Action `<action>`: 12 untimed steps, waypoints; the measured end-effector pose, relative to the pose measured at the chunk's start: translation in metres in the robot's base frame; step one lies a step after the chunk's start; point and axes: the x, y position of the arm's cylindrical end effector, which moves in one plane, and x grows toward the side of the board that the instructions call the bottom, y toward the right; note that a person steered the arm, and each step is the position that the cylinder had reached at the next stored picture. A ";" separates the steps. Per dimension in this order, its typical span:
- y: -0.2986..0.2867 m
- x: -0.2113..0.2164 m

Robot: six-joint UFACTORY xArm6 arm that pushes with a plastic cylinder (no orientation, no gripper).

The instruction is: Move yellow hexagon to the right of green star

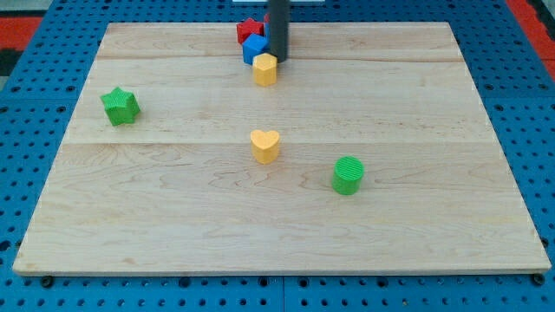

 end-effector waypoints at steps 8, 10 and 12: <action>-0.033 0.059; -0.123 0.074; -0.134 0.080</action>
